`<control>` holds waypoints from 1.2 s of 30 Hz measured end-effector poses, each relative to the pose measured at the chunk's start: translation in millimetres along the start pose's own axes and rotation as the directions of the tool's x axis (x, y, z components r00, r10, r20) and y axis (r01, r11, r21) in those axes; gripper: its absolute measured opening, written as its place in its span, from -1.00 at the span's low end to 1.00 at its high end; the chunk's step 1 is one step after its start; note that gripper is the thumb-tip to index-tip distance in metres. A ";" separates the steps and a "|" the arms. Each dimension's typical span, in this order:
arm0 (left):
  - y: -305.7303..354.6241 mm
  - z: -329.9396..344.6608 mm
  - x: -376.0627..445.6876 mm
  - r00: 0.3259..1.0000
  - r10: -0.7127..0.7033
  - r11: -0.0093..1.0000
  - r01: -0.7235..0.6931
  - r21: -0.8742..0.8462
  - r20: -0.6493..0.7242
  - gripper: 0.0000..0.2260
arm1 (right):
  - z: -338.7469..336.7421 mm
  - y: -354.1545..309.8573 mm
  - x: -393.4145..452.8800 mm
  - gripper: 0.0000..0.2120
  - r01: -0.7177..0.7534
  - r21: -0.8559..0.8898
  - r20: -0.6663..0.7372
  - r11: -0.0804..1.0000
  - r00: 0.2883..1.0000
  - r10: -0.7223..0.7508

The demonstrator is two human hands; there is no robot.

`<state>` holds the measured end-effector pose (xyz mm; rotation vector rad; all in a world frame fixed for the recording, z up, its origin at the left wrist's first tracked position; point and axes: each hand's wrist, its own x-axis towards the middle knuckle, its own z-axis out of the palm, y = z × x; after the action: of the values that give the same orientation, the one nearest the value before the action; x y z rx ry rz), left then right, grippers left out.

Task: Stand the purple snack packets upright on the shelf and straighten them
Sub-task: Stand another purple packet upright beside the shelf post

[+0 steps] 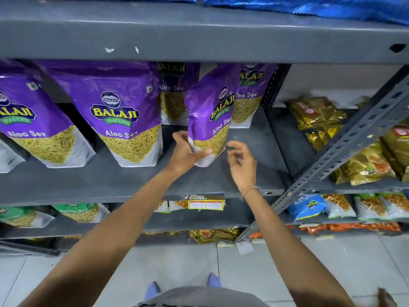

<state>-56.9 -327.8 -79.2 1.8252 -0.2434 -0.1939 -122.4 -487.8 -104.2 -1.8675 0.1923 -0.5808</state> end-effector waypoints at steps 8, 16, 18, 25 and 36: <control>-3.6 -29.8 21.7 0.993 0.006 0.999 0.000 -0.048 0.121 -0.22 | -11.6 -1.7 78.0 -0.12 -0.163 -0.170 0.451 0.972 0.864 0.224; -17.2 -19.8 10.5 0.999 0.032 0.988 -0.036 0.153 0.027 -0.14 | -1.3 1.4 55.9 -0.24 -0.221 0.055 0.353 0.974 0.917 0.188; -24.7 -21.2 3.5 0.999 0.021 0.991 -0.026 0.129 0.042 -0.17 | -3.4 4.0 41.9 -0.28 -0.234 0.070 0.325 0.970 0.924 0.200; -29.2 -15.8 -8.3 0.998 0.059 0.987 -0.064 0.145 0.038 -0.10 | -6.3 1.3 26.4 -0.34 -0.262 0.077 0.326 0.962 0.918 0.224; -2.5 46.2 -6.3 0.999 0.050 0.987 -0.051 0.154 0.015 -0.20 | -57.8 21.3 38.3 -0.33 -0.274 0.092 0.311 0.957 0.921 0.233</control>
<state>-74.7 -368.5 -93.7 1.9701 -0.3198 -0.1528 -113.8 -559.4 -97.1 -1.7393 0.1881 -0.1263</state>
